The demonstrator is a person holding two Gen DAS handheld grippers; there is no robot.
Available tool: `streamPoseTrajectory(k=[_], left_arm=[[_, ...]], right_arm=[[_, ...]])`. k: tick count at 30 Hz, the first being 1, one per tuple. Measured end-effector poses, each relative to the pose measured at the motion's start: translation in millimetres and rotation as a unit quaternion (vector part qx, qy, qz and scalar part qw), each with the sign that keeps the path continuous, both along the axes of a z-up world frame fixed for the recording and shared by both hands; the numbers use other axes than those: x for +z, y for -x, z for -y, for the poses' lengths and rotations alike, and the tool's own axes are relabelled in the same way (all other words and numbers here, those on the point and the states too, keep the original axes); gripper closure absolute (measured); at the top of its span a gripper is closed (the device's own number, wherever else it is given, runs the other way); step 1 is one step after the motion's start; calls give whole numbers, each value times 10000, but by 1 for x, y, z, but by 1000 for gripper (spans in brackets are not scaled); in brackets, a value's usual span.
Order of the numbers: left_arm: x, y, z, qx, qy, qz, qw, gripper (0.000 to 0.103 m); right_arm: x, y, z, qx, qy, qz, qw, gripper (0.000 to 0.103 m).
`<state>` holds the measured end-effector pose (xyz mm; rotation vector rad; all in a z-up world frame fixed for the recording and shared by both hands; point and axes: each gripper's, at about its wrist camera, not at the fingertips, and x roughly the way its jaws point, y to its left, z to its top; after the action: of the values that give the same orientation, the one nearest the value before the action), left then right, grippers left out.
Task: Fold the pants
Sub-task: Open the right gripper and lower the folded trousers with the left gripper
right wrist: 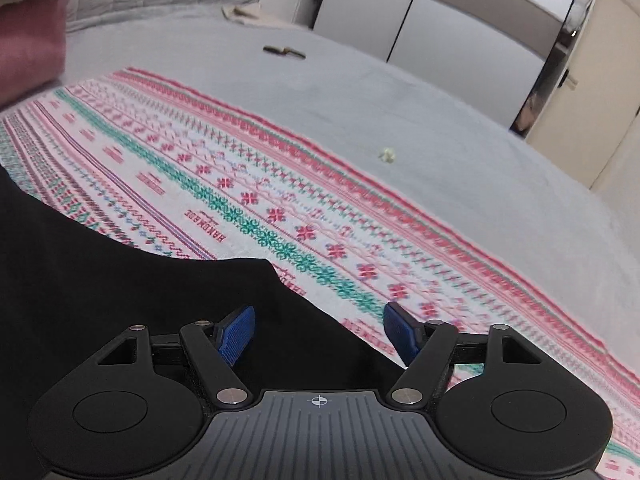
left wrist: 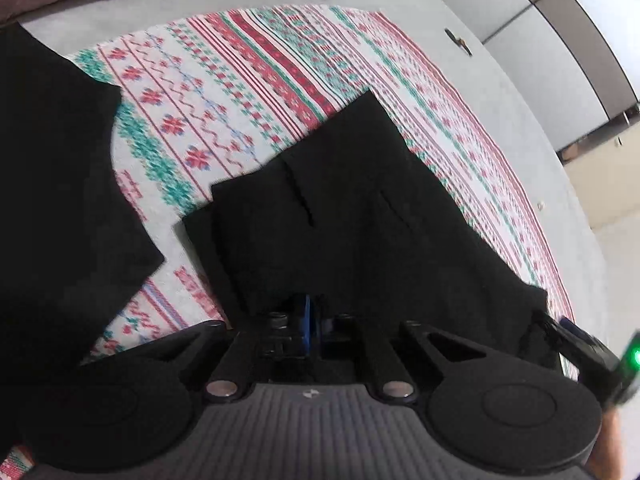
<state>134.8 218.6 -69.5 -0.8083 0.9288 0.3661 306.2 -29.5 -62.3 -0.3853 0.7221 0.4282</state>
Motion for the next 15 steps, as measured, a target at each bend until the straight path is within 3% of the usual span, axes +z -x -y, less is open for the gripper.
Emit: streamPoseTrajectory(k=[1, 3, 6, 9, 12, 15], left_arm=[[0, -1, 1, -29, 21, 6, 10000, 77], [0, -4, 3, -46, 28, 8, 10000, 77], [0, -4, 4, -54, 29, -6, 10000, 77], [-1, -3, 3, -47, 48, -18, 10000, 77], [-2, -4, 3, -40, 25, -42, 10000, 77], [-1, -5, 6, -44, -42, -71, 10000, 77]], right_arm=[[-2, -3, 1, 77, -115, -164, 9998, 79], [-1, 2, -4, 148, -14, -127, 9998, 103], [2, 7, -18, 241, 366, 195, 9989, 103], [10, 4, -20, 60, 367, 435, 9984, 103], [-4, -3, -33, -128, 617, 516, 9967, 103], [-31, -1, -49, -571, 1464, 933, 9832, 103]])
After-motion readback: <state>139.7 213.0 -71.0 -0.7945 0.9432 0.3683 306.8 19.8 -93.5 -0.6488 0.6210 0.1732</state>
